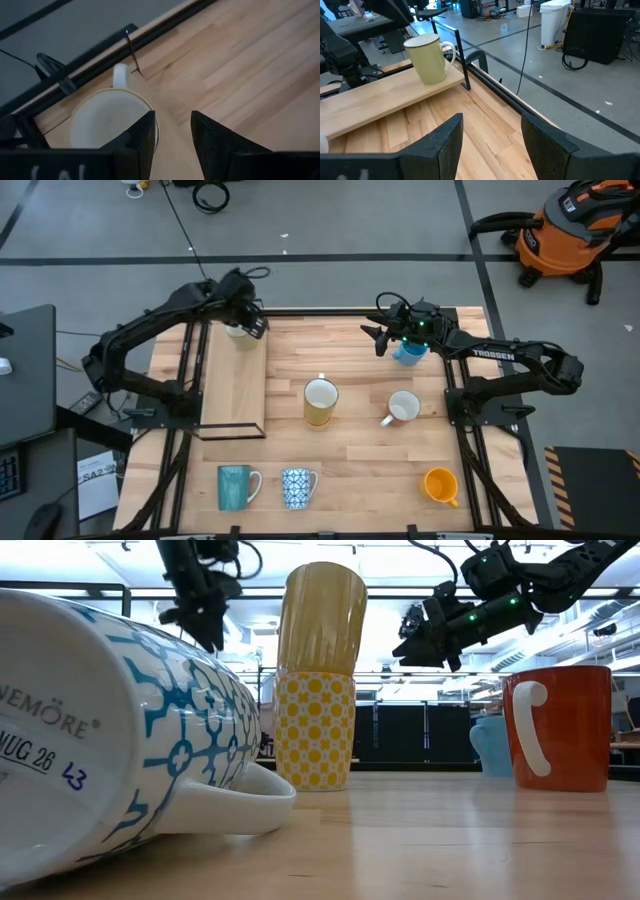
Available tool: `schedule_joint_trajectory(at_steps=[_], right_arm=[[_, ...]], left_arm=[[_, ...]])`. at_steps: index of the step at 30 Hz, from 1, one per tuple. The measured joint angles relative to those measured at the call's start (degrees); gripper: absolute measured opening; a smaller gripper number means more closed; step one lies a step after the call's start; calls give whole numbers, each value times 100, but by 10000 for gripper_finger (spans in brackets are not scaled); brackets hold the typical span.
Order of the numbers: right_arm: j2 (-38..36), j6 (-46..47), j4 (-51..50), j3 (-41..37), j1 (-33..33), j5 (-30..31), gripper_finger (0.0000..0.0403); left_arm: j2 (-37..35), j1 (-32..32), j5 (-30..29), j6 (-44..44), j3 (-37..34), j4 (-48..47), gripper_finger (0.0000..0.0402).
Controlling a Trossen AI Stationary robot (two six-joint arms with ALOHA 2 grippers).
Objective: Place coffee mugs
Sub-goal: Adjust the light green mug on the shelf
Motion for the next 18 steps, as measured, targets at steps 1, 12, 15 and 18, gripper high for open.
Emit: schedule_joint_trajectory(at_steps=[1, 12, 15, 18], right_arm=[[0, 0, 0, 0, 0, -2, 207], [0, 0, 0, 0, 0, -2, 207], [0, 0, 0, 0, 0, -2, 207], [0, 0, 0, 0, 0, -2, 207]], left_arm=[[79, -14, -9, -88, 0, 0, 130], [866, -12, -467, -206, 0, -133, 130], [997, -10, -550, -212, 0, -208, 130], [1116, -10, -642, -231, 0, -264, 130]])
